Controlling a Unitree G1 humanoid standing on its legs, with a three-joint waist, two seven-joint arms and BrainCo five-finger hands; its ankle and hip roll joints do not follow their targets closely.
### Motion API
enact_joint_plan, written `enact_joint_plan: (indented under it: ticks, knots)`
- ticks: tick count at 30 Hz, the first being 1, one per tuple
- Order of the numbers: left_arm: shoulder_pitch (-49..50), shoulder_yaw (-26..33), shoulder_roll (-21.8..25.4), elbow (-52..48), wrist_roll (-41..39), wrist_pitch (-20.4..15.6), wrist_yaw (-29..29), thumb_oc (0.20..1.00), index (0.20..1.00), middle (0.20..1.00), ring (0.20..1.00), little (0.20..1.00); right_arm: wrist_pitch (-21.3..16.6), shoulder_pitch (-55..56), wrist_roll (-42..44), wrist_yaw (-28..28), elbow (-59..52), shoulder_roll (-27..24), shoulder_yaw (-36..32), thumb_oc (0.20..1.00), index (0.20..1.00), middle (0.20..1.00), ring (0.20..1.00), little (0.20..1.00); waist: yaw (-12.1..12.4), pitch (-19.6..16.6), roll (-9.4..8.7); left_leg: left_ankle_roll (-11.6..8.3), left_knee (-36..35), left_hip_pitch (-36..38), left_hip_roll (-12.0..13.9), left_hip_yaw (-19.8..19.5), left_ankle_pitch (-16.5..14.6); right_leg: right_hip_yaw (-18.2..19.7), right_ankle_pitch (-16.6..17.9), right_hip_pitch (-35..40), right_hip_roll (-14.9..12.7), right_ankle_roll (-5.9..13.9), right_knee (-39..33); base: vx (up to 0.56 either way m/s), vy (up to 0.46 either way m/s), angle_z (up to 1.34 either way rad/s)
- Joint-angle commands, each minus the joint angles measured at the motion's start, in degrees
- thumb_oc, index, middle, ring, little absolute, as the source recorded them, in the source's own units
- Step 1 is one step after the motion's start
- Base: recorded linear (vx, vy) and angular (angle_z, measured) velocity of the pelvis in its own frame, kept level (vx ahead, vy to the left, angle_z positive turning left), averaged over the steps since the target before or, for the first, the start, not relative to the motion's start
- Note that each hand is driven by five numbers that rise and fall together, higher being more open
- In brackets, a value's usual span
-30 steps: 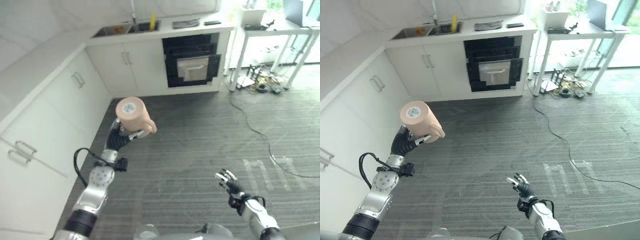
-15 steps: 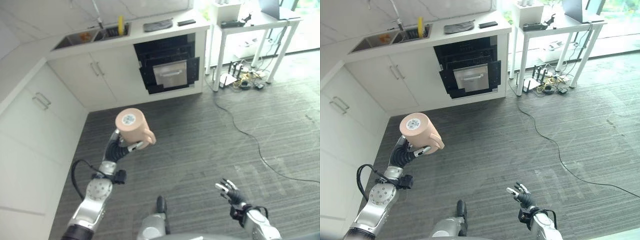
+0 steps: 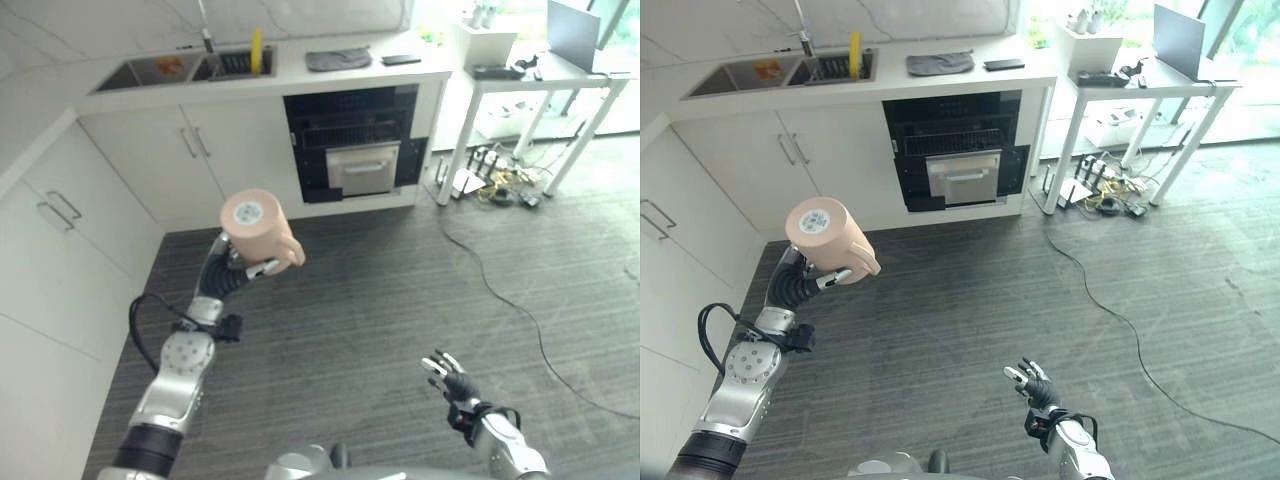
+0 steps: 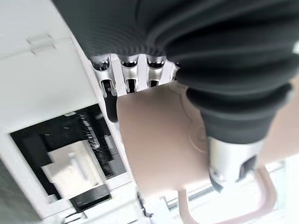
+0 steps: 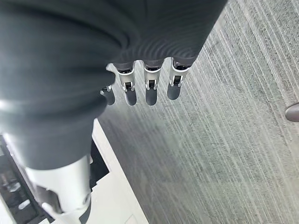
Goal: Place the dishes in the dishwasher.
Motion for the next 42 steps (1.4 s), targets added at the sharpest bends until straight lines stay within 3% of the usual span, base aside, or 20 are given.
enact_joint_plan:
  ticks: [1, 2, 4, 5, 6, 7, 10, 13, 19, 22, 23, 24, 26, 28, 31, 42]
  knots:
    - [-1.7, 0.2, 0.4, -5.6, 0.7, -3.8, 1.1, 0.2, 0.2, 0.2, 0.2, 0.2, -3.2, 0.3, -1.7, 0.7, -2.8, -2.5, 1.7, 1.0, 1.0, 1.0, 1.0, 1.0, -0.5, -2.0, 0.81, -5.51, 9.3, -7.9, 1.1, 1.0, -3.1, -6.0, 14.6, 7.2, 7.4, -4.84, -30.9, 0.11, -0.076, -0.21]
    - [-1.9, -0.1, 0.2, -5.7, 1.1, -3.7, 1.8, 0.2, 0.2, 0.2, 0.2, 0.2, -3.1, 0.3, -1.5, 0.9, -3.1, -2.9, 1.6, 1.0, 1.0, 1.0, 1.0, 1.0, -0.8, -1.8, 1.23, -6.03, 9.4, -7.7, 1.7, 0.4, -3.0, -5.8, 14.5, 6.9, 6.9, -5.27, -33.0, 0.14, -0.076, -0.15]
    - [-2.8, -1.7, 0.3, -5.4, 1.8, -4.2, 4.1, 0.2, 0.2, 0.2, 0.2, 0.2, -3.1, -0.9, -1.4, 0.3, -3.2, -2.8, 2.1, 1.0, 1.0, 1.0, 1.0, 1.0, -2.3, -1.3, 2.68, -6.31, 7.6, -4.5, 2.8, -0.7, -3.9, -3.3, 19.6, 0.9, 2.9, -3.59, -35.0, 0.17, -0.073, -0.08]
    - [-3.0, -1.9, 0.3, -5.2, 1.9, -4.3, 4.3, 0.2, 0.2, 0.2, 0.2, 0.2, -3.1, -1.1, -1.4, 0.1, -3.2, -2.7, 2.2, 1.0, 1.0, 1.0, 1.0, 1.0, -2.4, -1.2, 2.79, -6.25, 7.3, -4.0, 2.8, -0.7, -4.3, -3.1, 20.4, 0.2, 2.3, -3.28, -34.9, 0.24, -0.112, -0.02]
    - [-3.8, -2.4, 0.6, -4.7, 2.1, -4.4, 4.5, 0.2, 0.2, 0.2, 0.2, 0.2, -2.6, -1.8, -1.4, -0.5, -3.2, -2.1, 2.3, 1.0, 1.0, 1.0, 1.0, 1.0, -3.1, -0.6, 3.12, -6.11, 6.6, -1.8, 3.3, -0.7, -5.8, -2.4, 23.6, -2.7, 0.0, -2.2, -34.4, 0.33, -0.172, -0.08]
    - [-4.5, -2.8, 0.9, -4.3, 2.4, -4.3, 4.5, 0.2, 0.2, 0.2, 0.2, 0.2, -2.0, -2.2, -1.5, -1.1, -3.5, -1.5, 2.2, 1.0, 1.0, 1.0, 1.0, 1.0, -3.7, 0.0, 3.24, -5.97, 6.9, -0.3, 3.8, -0.5, -7.2, -2.2, 24.7, -4.5, -1.2, -1.8, -33.3, 0.45, -0.244, 0.1]
    - [-5.4, -3.1, 1.3, -4.0, 2.2, -2.9, 4.7, 0.2, 0.2, 0.2, 0.2, 0.2, -0.9, -2.2, -1.1, -1.3, -3.9, -1.5, 2.2, 1.0, 1.0, 1.0, 1.0, 1.0, -4.4, 0.4, 2.62, -5.69, 10.8, 0.1, 4.7, 0.0, -9.7, -2.9, 21.9, -4.2, -0.7, -2.57, -32.6, 0.33, -0.167, 0.31]
    - [-5.3, -3.8, 0.3, -4.4, 3.3, -2.2, 6.1, 0.2, 0.2, 0.2, 0.2, 0.2, -0.2, -2.4, -1.4, -0.8, -3.8, -2.3, 2.4, 1.0, 1.0, 1.0, 1.0, 1.0, -5.0, 0.1, 1.8, -6.08, 17.6, -0.4, 5.7, -0.2, -12.2, -3.5, 19.5, -4.0, 1.4, -4.8, -32.0, 0.4, -0.162, 0.62]
    - [-4.5, -4.0, -0.6, -5.9, 2.3, -1.0, 7.4, 0.2, 0.2, 0.2, 0.2, 0.2, 0.3, -2.3, -2.6, 0.9, -2.8, -5.6, 1.6, 1.0, 1.0, 1.0, 1.0, 1.0, -5.8, -1.5, 1.55, -10.15, 32.8, -4.5, 8.7, -1.5, -5.4, -5.1, 16.1, -1.8, 5.3, -9.77, -34.0, 0.28, -0.074, 0.23]
    - [-5.2, -5.1, -0.7, -5.7, 2.0, -1.1, 6.1, 0.2, 0.2, 0.2, 0.2, 0.2, -0.9, -1.7, -1.6, 0.3, -1.7, -5.6, 0.9, 1.0, 1.0, 1.0, 1.0, 1.0, -6.9, -1.9, 2.36, -9.56, 19.3, -1.6, 8.4, -0.2, -6.0, -6.5, 17.2, -3.2, 6.3, -9.11, -34.5, 0.23, 0.063, 0.3]
    - [-5.2, -5.6, -0.6, -5.7, 1.9, -1.3, 6.1, 0.2, 0.2, 0.2, 0.2, 0.2, -1.2, -1.6, -1.4, 0.1, -1.5, -5.5, 0.9, 1.0, 1.0, 1.0, 1.0, 1.0, -7.1, -1.7, 2.69, -9.87, 14.8, -0.9, 9.0, 0.1, -5.2, -6.7, 17.6, -3.2, 6.6, -8.73, -34.9, 0.18, 0.118, 0.49]
    - [-4.8, -6.0, -0.4, -6.3, 1.9, -1.9, 6.2, 0.2, 0.2, 0.2, 0.2, 0.2, -2.0, -1.3, -1.2, -0.1, -0.9, -5.3, 0.7, 1.0, 1.0, 1.0, 1.0, 1.0, -6.7, -0.9, 3.22, -11.36, 8.6, -0.7, 10.3, -0.2, -2.0, -6.2, 17.8, -1.7, 7.1, -8.07, -36.2, 0.16, 0.12, 0.6]
    - [-3.9, -5.7, -0.5, -7.2, 2.3, -2.4, 6.2, 0.2, 0.2, 0.2, 0.2, 0.2, -2.4, -1.0, -1.3, 0.2, -1.0, -5.2, 0.4, 1.0, 1.0, 1.0, 1.0, 1.0, -6.1, -0.4, 3.37, -12.78, 7.0, -2.7, 12.3, -0.1, 2.4, -5.8, 17.2, 0.2, 7.1, -8.08, -37.3, 0.11, 0.116, 0.48]
    - [-3.8, -5.0, -0.6, -7.3, 2.6, -2.3, 5.7, 0.2, 0.2, 0.2, 0.2, 0.2, -2.7, -0.3, -1.2, 0.3, -1.5, -5.0, 0.2, 1.0, 1.0, 1.0, 1.0, 1.0, -6.0, -0.2, 3.28, -12.72, 4.6, -2.6, 13.5, 2.4, 1.4, -7.5, 16.2, 1.8, 6.1, -7.65, -37.3, 0.05, 0.148, -0.05]
    - [-3.0, -3.6, -0.2, -7.6, 2.6, -2.0, 4.3, 0.2, 0.2, 0.2, 0.2, 0.2, -2.3, 1.3, -1.3, 0.1, -2.6, -3.9, 0.8, 1.0, 1.0, 1.0, 1.0, 1.0, -5.2, -0.5, 3.64, -12.65, 1.3, -0.8, 13.1, 1.8, 1.2, -9.2, 15.6, 2.4, 5.0, -6.69, -36.4, 0.08, 0.145, -0.2]
    - [-1.7, -2.7, 0.1, -9.1, 3.3, -1.2, 5.1, 0.2, 0.2, 0.2, 0.2, 0.2, -2.2, 1.8, -3.2, -0.2, -1.1, -2.6, 0.8, 1.0, 1.0, 1.0, 1.0, 1.0, -4.2, -0.9, 4.32, -11.66, -2.6, 1.8, 11.0, -0.4, 0.6, -7.8, 17.1, 3.3, 3.6, -4.68, -38.0, 0.04, 0.072, 0.01]
